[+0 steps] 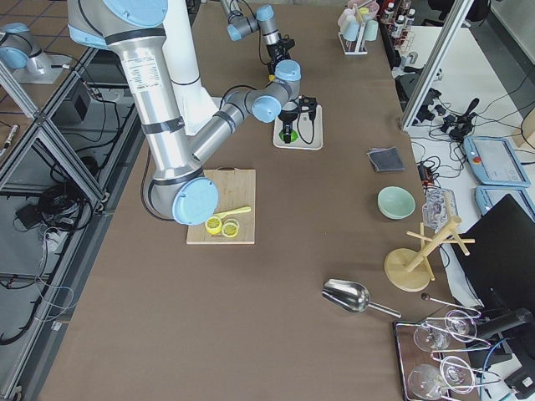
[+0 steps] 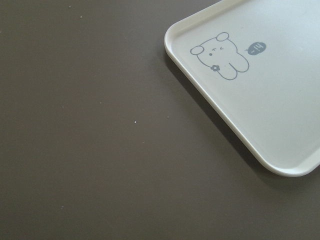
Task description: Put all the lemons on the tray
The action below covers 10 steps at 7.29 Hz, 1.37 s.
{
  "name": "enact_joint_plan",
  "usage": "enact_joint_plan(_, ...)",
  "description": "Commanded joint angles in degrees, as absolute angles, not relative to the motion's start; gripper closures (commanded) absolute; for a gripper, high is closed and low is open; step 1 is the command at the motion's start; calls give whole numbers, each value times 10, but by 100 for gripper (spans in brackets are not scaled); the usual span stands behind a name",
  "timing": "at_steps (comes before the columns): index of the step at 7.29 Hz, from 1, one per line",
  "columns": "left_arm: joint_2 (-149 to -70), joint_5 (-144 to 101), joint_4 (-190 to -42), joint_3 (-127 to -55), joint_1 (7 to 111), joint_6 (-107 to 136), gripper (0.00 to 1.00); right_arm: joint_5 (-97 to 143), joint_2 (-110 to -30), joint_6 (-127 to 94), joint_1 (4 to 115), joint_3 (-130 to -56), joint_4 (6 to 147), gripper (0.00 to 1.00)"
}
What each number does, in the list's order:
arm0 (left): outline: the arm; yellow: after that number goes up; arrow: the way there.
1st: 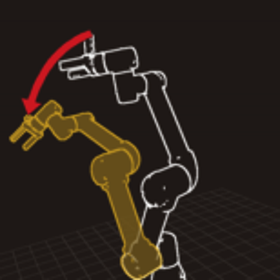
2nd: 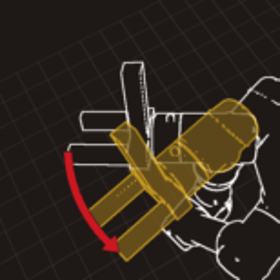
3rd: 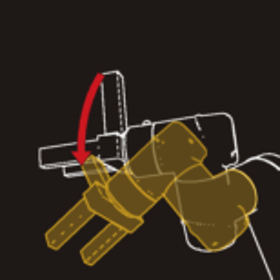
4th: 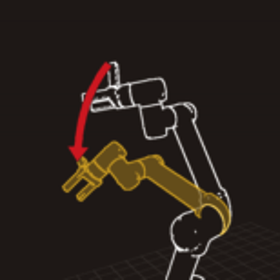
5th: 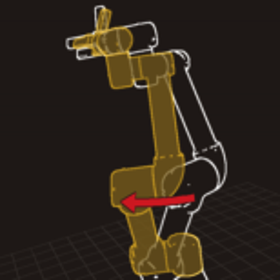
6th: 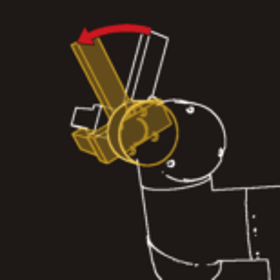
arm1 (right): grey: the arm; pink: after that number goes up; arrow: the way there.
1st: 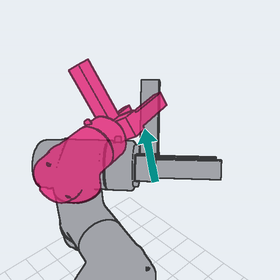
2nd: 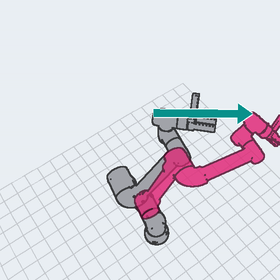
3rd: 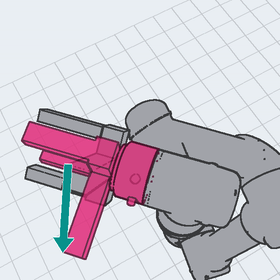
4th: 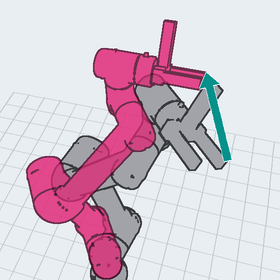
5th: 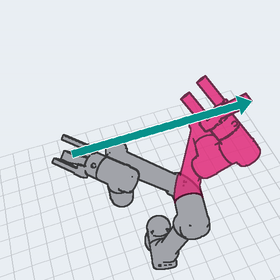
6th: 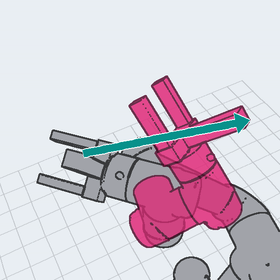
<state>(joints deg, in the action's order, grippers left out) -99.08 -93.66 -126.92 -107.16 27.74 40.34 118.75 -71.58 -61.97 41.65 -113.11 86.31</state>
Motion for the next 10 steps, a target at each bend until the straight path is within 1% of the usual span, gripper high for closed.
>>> enact_joint_plan(1, -977, -937, -1272, -1069, 282, 403, 2, 1185, -706, -621, 404, -1129, 863, 100)
enact_joint_plan(4, -961, -938, -1292, -1065, 280, 426, 2, 1183, -687, -634, 389, -1119, 864, 100)
enact_joint_plan(6, -961, -938, -1323, -1042, 277, 456, 2, 1170, -651, -635, 378, -1078, 863, 100)
enact_joint_plan(9, -953, -941, -1325, -1045, 271, 487, 2, 1169, -600, -635, 368, -1001, 853, 100)
enact_joint_plan(10, -953, -942, -1325, -1047, 269, 497, 3, 1169, -600, -633, 368, -995, 854, 100)
